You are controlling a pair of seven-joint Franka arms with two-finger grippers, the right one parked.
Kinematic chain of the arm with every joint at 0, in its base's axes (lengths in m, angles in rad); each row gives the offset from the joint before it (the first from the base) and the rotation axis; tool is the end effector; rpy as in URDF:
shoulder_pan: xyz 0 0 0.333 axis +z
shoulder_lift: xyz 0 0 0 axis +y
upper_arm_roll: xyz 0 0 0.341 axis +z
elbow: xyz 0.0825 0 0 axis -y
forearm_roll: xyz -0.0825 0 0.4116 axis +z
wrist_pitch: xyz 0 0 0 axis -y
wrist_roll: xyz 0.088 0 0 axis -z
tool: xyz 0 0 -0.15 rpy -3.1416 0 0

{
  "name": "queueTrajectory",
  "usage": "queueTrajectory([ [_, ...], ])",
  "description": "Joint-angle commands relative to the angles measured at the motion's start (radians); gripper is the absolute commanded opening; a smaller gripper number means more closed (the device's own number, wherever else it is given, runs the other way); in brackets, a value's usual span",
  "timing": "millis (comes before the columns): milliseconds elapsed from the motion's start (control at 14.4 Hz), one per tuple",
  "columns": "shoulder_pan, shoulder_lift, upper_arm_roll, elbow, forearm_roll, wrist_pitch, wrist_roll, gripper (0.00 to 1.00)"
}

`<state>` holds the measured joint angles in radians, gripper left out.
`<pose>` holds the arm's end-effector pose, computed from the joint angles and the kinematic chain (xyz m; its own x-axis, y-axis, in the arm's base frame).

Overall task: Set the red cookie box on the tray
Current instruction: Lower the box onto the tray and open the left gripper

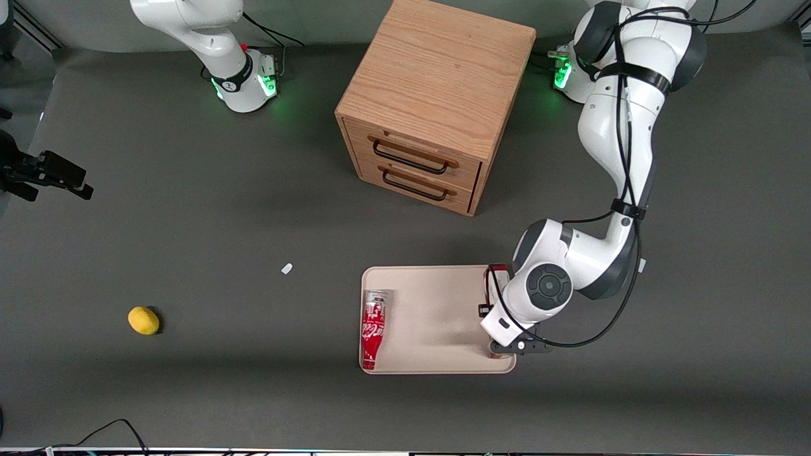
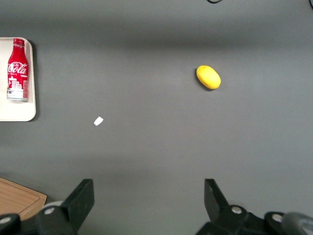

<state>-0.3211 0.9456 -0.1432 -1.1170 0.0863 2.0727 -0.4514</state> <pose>0.7476 -0.3293 0.1992 1.0000 0.0061 -0.0010 0.0061 -0.9990 0.0436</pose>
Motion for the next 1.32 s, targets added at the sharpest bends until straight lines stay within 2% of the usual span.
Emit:
queueTrajectory([
  [0,-0.019,-0.014,0.024,-0.021,0.046,0.015,-0.029,1.00],
  [762,-0.018,-0.031,0.024,-0.030,0.036,0.040,-0.050,1.00],
  [969,-0.007,-0.100,0.021,-0.037,0.030,0.017,-0.055,1.00],
  [1246,0.054,-0.290,0.016,-0.177,-0.005,0.015,-0.044,1.00],
])
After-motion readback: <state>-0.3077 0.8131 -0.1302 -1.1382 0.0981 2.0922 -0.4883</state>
